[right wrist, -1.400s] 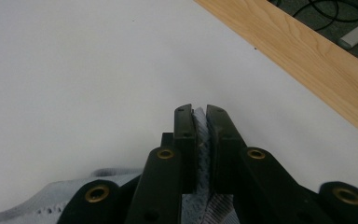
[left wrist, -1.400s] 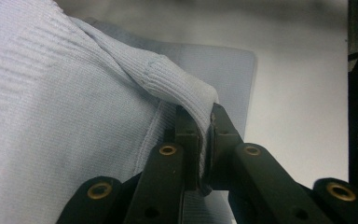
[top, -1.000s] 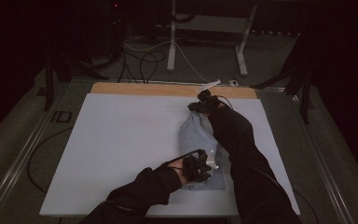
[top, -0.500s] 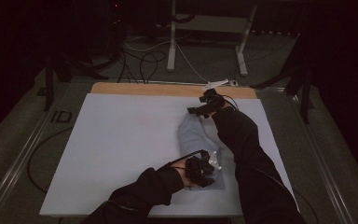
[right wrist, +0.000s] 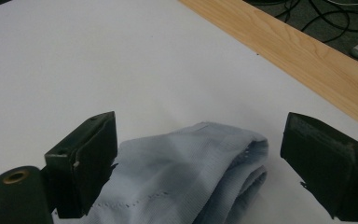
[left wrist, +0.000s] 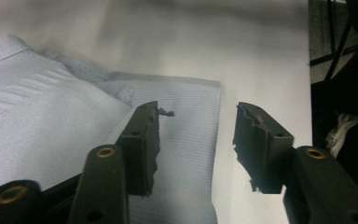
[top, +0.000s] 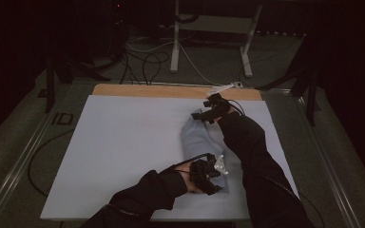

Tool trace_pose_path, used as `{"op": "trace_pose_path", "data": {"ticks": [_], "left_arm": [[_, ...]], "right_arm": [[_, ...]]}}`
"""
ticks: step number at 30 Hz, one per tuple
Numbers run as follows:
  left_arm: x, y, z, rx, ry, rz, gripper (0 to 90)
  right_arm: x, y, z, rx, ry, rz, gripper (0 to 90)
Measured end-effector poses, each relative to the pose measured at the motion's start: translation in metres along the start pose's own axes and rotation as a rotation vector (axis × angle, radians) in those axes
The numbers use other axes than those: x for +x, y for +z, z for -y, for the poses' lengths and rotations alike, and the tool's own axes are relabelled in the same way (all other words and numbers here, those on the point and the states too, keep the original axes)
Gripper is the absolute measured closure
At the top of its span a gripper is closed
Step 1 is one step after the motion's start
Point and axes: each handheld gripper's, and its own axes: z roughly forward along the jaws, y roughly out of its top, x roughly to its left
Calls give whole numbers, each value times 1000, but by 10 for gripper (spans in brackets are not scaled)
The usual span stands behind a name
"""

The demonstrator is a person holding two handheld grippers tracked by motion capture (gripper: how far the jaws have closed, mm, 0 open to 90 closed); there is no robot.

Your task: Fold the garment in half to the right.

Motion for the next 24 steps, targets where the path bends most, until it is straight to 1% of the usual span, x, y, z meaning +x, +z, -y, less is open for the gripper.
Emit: {"op": "trace_pose_path", "data": {"ticks": [2, 5, 9, 10, 11, 12, 14, 16, 18, 19, 20, 22, 23, 24], "left_arm": [[0, -1, 0, -5, 0, 3, 475], [-1, -3, 0, -8, 7, 5, 447], [0, -9, 2, -28, 3, 8, 398], [1, -10, 3, -33, 0, 14, 381], [2, -12, 4, -43, -3, 35, 363], [2, -14, 5, -58, -7, 56, 319], [2, -17, 5, -74, -12, 65, 272], [1, -19, 5, -84, -8, 80, 200], [1, -20, 4, -98, -8, 84, 156], [0, -21, 4, -98, -6, 89, 137], [0, -21, 4, -98, 1, 92, 91], [-2, -21, 2, -106, 1, 84, 34], [-3, -22, 1, -113, 7, 67, 6], [-4, -24, 0, -119, 11, 60, 6]], "right_arm": [[0, -1, 1, -9, 9, -13, 103], [2, -1, 2, -9, 6, -29, 91], [7, -4, 4, -14, 0, -35, 90], [8, -5, 5, -15, -5, -35, 90], [10, -6, 5, -21, -5, -37, 90], [10, -7, 6, -26, -3, -41, 90], [12, -9, 8, -31, -4, -42, 90], [14, -10, 10, -35, -7, -47, 90], [16, -12, 12, -40, -10, -52, 91], [18, -13, 13, -40, -8, -57, 90], [19, -13, 14, -38, -16, -56, 91], [21, -14, 15, -42, -15, -61, 90], [22, -15, 16, -45, -16, -63, 91], [22, -15, 16, -44, -18, -64, 90]]}}
